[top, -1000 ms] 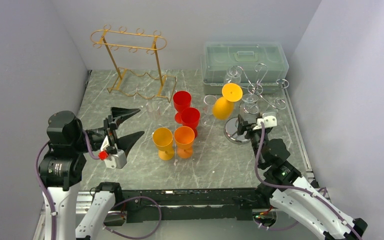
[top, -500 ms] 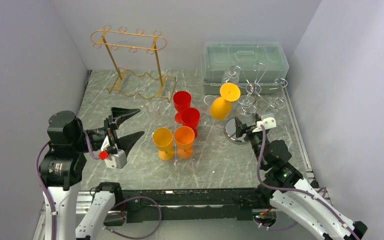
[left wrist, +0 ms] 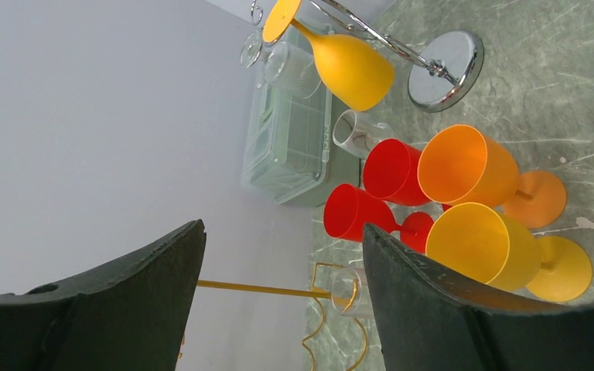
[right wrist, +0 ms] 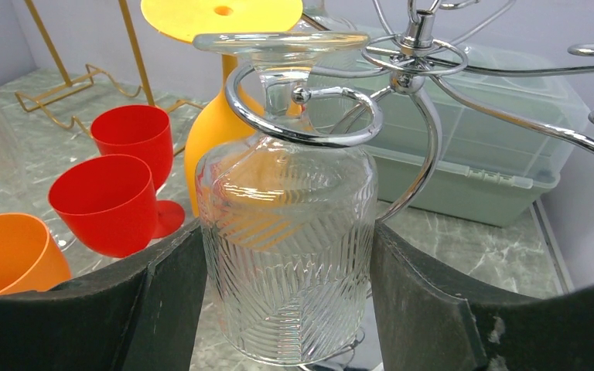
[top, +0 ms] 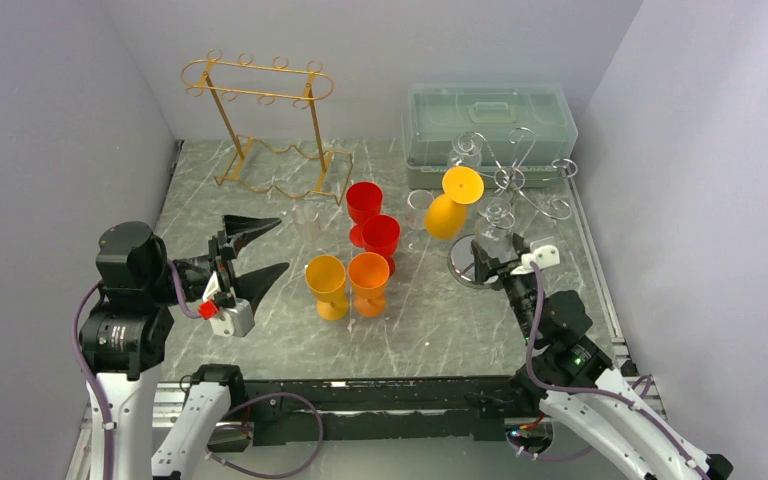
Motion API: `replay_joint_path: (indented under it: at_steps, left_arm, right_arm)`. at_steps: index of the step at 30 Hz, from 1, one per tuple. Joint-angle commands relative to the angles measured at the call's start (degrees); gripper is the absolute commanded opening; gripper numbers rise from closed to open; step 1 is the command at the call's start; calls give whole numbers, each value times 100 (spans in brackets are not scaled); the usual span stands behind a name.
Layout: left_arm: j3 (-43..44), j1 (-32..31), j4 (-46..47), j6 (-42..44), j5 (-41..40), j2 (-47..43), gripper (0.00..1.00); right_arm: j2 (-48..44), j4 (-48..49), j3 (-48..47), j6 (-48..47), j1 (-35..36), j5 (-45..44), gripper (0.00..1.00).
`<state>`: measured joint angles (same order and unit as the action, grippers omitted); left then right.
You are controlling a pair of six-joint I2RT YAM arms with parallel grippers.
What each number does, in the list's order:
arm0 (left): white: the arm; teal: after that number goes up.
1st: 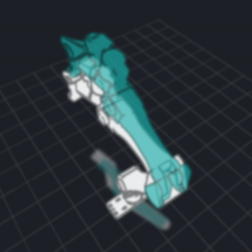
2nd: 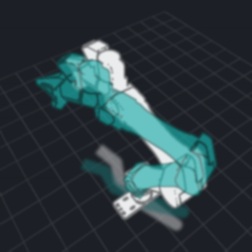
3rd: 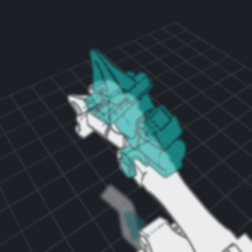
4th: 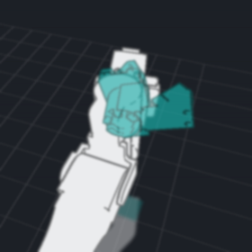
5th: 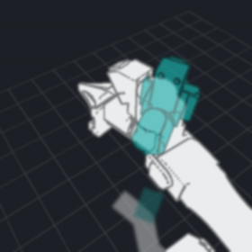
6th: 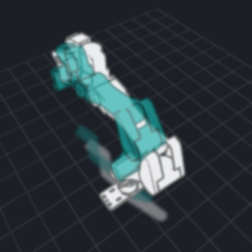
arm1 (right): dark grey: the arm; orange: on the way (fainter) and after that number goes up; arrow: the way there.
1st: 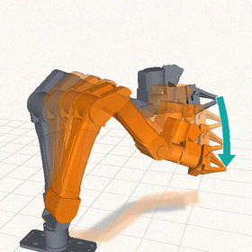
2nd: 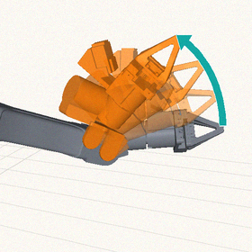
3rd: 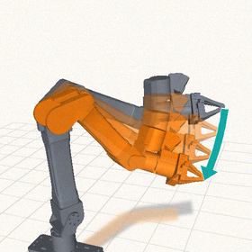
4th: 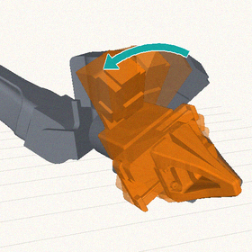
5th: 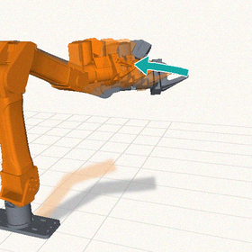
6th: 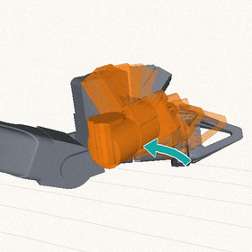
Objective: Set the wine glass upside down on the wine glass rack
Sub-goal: Turn the wine glass upside down at the wine rack.
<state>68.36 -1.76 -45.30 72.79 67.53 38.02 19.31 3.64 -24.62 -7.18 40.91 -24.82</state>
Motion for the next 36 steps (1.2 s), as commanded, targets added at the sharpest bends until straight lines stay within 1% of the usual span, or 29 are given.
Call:
replay_joint_path:
  at_steps: [1, 13, 19, 22, 23, 25, 26, 29, 30, 31, 32, 36]
  left_arm:
    - [-49, 0, 29, 34, -58, -50, 79]
    - [-93, 5, 104, -8, -63, -43, 80]
    - [-98, 0, 100, -17, -55, -51, 80]
    - [-120, 0, 100, -11, -56, -67, 80]
    - [-129, 2, 92, -4, -66, -77, 80]
    - [-124, 1, 74, 36, -74, -77, 80]
    - [-122, 0, 74, 33, -79, -80, 80]
    - [-98, 3, 44, 71, -107, -80, 81]
    - [-87, 2, 39, 76, -111, -83, 81]
    - [-85, 5, 39, 79, -116, -80, 81]
    - [-77, 2, 39, 82, -125, -78, 81]
    - [-102, 1, 30, 95, -107, -73, 81]
  right_arm:
    - [-246, 140, 36, -29, 14, 255, 0]
    - [-867, -91, 174, 130, 14, 118, 0]
    - [-1073, -234, 169, 327, 14, -312, 0]
    - [-1011, -335, 161, 428, 14, -417, 1]
    - [-939, -407, 167, 454, 14, -418, 7]
    - [-772, -545, 147, 523, 14, -435, 31]
    - [-675, -570, 135, 567, 14, -435, 40]
    - [-485, -660, 109, 686, 14, -475, 59]
    - [-452, -689, 99, 706, 14, -488, 64]
    - [-439, -724, 90, 709, 14, -507, 71]
    - [-435, -777, 78, 709, 14, -529, 75]
    - [-516, -1027, -17, 915, 14, -638, 81]
